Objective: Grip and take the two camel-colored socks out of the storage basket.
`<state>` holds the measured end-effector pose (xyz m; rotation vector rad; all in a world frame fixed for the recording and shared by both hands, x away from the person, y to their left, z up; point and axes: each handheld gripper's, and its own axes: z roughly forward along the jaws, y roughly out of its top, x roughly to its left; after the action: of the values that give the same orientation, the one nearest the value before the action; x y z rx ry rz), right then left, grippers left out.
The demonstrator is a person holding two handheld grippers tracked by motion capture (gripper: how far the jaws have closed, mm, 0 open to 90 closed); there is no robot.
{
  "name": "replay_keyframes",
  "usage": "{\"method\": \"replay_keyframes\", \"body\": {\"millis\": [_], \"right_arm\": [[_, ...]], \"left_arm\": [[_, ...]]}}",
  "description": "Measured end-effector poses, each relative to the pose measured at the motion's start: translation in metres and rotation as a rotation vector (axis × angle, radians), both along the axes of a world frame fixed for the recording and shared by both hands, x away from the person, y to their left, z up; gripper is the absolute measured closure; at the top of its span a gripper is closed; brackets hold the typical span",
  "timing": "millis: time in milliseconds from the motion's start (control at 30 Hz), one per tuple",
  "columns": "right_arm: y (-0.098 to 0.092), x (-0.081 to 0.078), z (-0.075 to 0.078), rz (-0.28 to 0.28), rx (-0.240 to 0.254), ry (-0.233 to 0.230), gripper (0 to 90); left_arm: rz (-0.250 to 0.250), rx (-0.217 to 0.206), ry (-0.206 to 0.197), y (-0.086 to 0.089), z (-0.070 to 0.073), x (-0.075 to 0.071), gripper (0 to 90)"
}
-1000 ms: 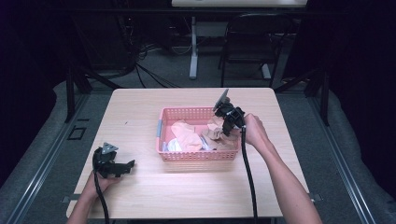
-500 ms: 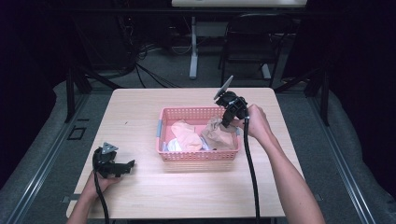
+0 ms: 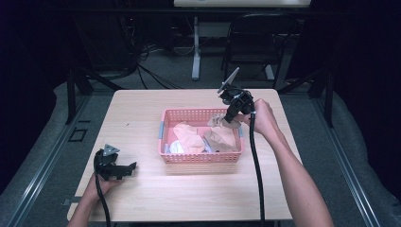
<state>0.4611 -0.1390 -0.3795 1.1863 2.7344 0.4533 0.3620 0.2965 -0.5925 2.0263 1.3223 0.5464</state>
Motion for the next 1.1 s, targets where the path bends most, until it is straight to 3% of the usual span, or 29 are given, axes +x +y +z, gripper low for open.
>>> {"method": "replay_keyframes", "body": {"millis": [533, 667, 833, 867, 1100], "right_arm": [[-0.018, -0.004, 0.017, -0.013, 0.031, -0.042, 85.6], [-0.029, -0.006, 0.023, -0.038, 0.051, -0.055, 85.6], [-0.042, -0.008, 0.029, -0.051, 0.042, -0.061, 85.7], [-0.05, -0.01, 0.031, -0.071, 0.076, -0.062, 85.7], [-0.071, -0.014, 0.039, -0.098, 0.061, -0.069, 85.7]], "left_arm": [[-0.003, 0.0, 0.0, 0.0, 0.0, 0.0, 0.0], [0.0, -0.002, -0.003, 0.0, 0.0, 0.0, 0.0], [-0.002, 0.0, -0.002, 0.0, 0.0, 0.0, 0.0], [-0.001, 0.0, -0.002, 0.0, 0.0, 0.0, 0.0], [-0.003, 0.0, 0.0, 0.0, 0.0, 0.0, 0.0]]}}
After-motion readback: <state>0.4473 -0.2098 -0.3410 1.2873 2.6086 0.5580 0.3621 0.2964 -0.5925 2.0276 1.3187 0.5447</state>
